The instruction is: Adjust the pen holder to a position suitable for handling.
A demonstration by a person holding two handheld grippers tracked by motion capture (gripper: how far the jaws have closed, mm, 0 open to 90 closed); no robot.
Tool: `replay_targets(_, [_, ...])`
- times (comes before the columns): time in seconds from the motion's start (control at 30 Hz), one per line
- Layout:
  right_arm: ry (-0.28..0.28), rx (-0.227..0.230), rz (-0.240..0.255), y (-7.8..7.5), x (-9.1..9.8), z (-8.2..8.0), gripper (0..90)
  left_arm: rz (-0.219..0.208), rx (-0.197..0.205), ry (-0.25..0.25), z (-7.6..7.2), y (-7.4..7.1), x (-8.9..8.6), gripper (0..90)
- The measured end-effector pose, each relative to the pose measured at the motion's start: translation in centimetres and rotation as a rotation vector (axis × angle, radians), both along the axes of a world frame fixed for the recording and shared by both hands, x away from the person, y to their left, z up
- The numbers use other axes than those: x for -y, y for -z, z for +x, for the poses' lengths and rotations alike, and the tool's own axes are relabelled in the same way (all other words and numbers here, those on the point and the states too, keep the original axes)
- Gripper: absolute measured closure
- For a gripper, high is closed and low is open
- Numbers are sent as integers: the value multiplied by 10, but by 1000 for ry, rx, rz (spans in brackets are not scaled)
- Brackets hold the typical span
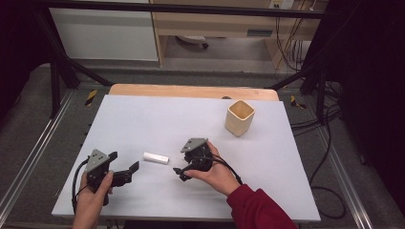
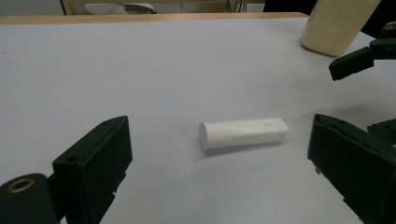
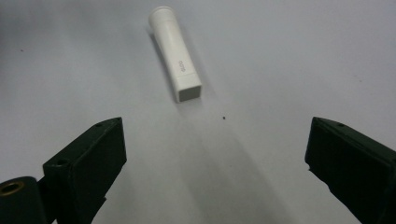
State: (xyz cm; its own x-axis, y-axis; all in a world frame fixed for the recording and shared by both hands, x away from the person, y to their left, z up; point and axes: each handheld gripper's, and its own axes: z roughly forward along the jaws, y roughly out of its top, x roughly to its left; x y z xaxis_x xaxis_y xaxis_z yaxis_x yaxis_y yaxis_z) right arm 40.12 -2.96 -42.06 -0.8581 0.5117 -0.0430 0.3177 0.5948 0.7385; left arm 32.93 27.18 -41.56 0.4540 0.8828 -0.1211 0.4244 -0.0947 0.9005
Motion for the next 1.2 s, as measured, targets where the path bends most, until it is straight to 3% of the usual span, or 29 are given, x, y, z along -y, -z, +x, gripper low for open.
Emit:
replay_targets(0.4, [-49, -35, -47, 4, -22, 4, 50, 5, -8, 8, 1, 1, 1, 62])
replay_targets(1.2, [-93, -46, -63, 10, -44, 5, 116, 11, -15, -12, 2, 1, -2, 68])
